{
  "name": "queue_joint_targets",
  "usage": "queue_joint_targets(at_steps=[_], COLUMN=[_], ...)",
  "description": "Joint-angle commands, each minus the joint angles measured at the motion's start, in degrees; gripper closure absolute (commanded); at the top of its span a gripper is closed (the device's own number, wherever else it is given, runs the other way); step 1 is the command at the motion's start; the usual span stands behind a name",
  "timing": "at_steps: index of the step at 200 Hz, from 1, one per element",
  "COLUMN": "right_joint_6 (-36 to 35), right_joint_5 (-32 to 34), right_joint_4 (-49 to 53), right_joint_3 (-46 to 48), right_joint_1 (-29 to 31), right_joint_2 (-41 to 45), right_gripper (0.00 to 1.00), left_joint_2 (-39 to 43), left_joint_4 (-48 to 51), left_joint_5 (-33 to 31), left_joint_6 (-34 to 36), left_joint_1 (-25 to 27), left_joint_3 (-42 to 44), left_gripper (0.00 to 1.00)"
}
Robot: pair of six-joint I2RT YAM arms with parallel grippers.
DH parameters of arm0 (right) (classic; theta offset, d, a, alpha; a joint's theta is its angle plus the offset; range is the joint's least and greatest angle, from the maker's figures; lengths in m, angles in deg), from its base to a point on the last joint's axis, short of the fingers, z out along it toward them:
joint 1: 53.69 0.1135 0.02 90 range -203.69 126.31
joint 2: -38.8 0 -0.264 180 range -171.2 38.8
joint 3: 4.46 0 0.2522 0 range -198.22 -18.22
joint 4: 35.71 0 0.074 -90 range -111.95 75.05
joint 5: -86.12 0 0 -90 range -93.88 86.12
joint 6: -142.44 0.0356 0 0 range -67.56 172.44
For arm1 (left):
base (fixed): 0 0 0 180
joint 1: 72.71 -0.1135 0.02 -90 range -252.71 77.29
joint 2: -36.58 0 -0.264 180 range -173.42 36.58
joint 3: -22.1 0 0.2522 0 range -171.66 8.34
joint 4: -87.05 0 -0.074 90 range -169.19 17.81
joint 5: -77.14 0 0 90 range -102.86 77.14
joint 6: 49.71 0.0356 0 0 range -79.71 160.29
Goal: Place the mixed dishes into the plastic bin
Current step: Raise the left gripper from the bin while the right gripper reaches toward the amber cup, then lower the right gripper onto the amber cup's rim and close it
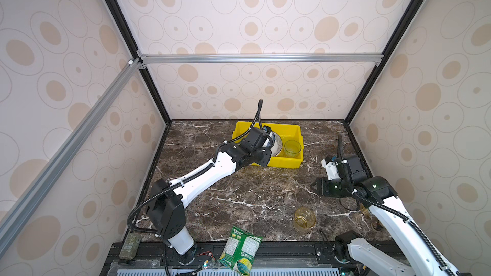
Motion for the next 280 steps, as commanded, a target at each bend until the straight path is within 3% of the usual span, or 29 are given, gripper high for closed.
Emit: queue_joint_targets(at_steps=[1, 173, 280], right_joint_6=[1.6, 11.02, 13.45], right_joint_5=[-1.22, 0.67, 2.43], right_joint_4=[2.48, 5.74, 3.9], right_joint_3=[1.66, 10.17, 13.31], right_joint_1=[0.91, 12.22, 14.43], right_joint_2=[0.61, 3.84, 2.69], right_gripper=[0.5, 0.52, 0.55], left_joint_2=[2.8, 8.13, 9.11], left_joint_4=[-0.27, -0.04, -0.52], left_joint_5=[-0.18, 2.65, 3.0], left_joint_6=[-1.1, -2.55, -3.59], left_joint_1=[-0.51, -0.42, -0.46], left_joint_3=[1.22, 11.63, 13.35], left_gripper=[0.65, 0.64, 0.64])
